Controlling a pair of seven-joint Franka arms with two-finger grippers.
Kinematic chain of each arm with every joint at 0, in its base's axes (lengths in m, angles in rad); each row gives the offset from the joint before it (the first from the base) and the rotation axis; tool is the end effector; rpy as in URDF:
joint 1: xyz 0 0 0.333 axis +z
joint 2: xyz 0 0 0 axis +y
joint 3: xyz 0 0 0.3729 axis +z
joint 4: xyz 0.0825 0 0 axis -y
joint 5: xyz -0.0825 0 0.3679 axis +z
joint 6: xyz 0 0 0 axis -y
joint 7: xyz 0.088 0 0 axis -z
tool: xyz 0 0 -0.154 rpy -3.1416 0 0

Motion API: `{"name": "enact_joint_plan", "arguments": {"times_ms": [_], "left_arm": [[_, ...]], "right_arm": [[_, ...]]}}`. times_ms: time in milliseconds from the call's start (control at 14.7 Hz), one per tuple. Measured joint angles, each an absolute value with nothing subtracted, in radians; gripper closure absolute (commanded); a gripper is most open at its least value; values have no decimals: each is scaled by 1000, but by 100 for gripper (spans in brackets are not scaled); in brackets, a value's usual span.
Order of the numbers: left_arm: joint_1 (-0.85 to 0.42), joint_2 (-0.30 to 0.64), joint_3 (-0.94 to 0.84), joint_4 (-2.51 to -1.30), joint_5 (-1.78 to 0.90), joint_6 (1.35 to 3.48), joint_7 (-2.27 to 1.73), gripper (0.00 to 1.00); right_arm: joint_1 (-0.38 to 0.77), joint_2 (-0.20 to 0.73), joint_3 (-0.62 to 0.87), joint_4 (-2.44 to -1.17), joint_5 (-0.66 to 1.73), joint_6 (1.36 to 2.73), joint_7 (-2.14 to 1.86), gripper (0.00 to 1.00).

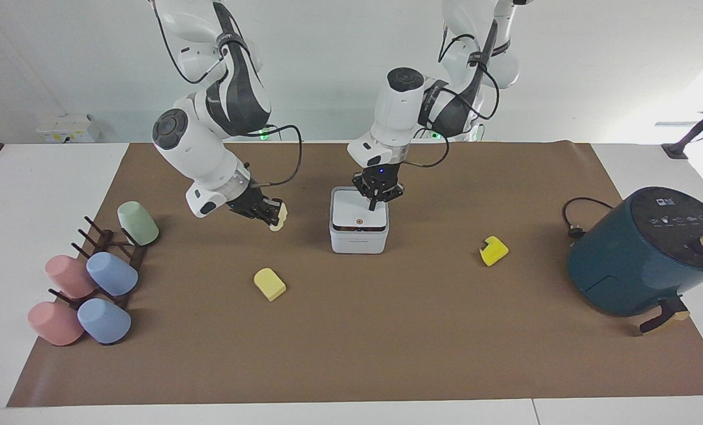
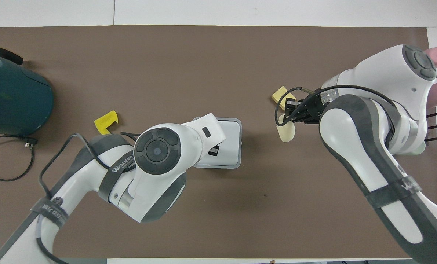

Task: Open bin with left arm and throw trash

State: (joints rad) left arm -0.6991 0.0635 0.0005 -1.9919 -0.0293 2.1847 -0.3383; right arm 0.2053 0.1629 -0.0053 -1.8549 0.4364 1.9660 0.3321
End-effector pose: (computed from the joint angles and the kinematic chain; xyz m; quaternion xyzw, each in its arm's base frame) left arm 0.4405 -0.3729 0.4602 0.9830 -0.1713 0.0499 0.0429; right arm 0.5726 0.1629 0.4537 -0.9681 0.1527 0.0762 0.1836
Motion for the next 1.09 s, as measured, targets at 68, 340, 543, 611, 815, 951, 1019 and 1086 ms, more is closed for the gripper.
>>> {"name": "enact_joint_plan", "arguments": {"times_ms": [68, 340, 543, 611, 815, 951, 1019, 1086], "left_arm": [[-685, 33, 4, -1995, -29, 2120, -341, 100], [-557, -82, 12, -1999, -29, 1923, -336, 44], [-456, -137, 19, -2005, -29, 1859, -331, 0], [-426, -147, 21, -2007, -29, 1848, -331, 0], [-328, -161, 25, -2006, -29, 1844, -264, 0], [-253, -166, 27, -1998, -28, 1844, -156, 0], [-217, -167, 28, -1989, -28, 1844, -108, 0], [-186, -167, 29, -1975, -28, 1843, -68, 0]], "right_arm": [[206, 164, -5, -1855, 472, 1967, 360, 100], [207, 170, -4, -1856, 554, 1978, 475, 100], [233, 171, 0, -1856, 655, 2066, 592, 100], [265, 173, 1, -1858, 666, 2123, 640, 100], [403, 185, 6, -1874, 668, 2304, 790, 100], [465, 187, 6, -1907, 668, 2381, 823, 94], [480, 187, 6, -1925, 668, 2403, 823, 13], [489, 187, 6, -1937, 668, 2415, 823, 0]]}}
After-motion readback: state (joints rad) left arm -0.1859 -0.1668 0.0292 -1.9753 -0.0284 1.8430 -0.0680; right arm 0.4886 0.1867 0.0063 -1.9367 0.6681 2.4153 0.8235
